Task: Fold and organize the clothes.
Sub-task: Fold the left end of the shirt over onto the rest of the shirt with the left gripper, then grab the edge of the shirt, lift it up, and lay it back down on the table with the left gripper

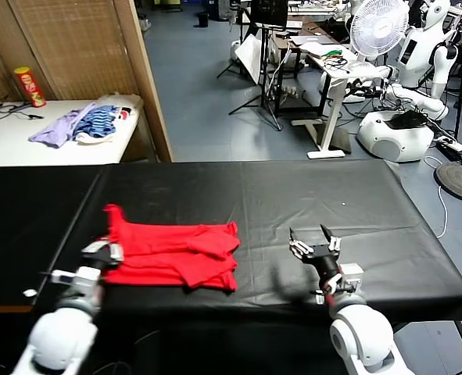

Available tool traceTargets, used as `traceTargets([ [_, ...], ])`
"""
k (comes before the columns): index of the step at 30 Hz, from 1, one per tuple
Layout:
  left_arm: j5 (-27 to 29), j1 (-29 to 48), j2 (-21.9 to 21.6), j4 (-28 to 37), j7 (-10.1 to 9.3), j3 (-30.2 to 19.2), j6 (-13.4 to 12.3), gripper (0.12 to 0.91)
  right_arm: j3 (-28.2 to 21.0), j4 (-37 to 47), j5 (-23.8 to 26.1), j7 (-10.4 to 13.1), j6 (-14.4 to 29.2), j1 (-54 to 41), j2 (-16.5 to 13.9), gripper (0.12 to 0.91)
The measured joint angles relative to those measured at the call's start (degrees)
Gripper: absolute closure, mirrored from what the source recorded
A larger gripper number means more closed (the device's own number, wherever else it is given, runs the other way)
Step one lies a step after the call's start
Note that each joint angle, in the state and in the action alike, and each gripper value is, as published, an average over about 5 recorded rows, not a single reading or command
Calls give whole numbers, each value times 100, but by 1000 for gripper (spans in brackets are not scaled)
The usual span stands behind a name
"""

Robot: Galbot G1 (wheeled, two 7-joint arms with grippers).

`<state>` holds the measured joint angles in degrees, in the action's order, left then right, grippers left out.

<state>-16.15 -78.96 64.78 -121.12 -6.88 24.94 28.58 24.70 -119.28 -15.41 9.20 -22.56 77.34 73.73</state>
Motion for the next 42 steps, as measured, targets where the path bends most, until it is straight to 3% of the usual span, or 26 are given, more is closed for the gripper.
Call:
traceTargets([
  [4, -520, 206, 401, -33, -130, -652, 137, 868, 53, 1, 41, -1, 0, 42, 46, 227],
  [9, -547, 424, 847, 128, -158, -1142, 74, 868, 40, 51, 95, -10, 4, 32, 98, 227],
  [19, -523, 572, 1387, 466, -221, -1304, -54, 868, -157, 245, 132, -87, -1, -151, 100, 227],
  [22, -735, 558, 1525, 460, -314, -1293, -7, 841, -251, 312, 114, -145, -3, -231, 63, 227],
  [28, -1898, 656, 1889, 418, -693, -1098, 76, 551, -518, 416, -56, -346, 5, -427, -30, 227],
  [33, -2010, 766, 1958, 393, -598, -826, -163, 296, -894, 508, -229, -509, -15, -659, -80, 227],
  [36, -1939, 732, 1783, 327, -459, -609, -234, 241, -1204, 602, -232, -547, -64, -841, -53, 227],
  [42, -1680, 495, 1256, 410, -252, -60, -370, 232, -1945, 988, 150, -482, -191, -1277, 78, 227],
])
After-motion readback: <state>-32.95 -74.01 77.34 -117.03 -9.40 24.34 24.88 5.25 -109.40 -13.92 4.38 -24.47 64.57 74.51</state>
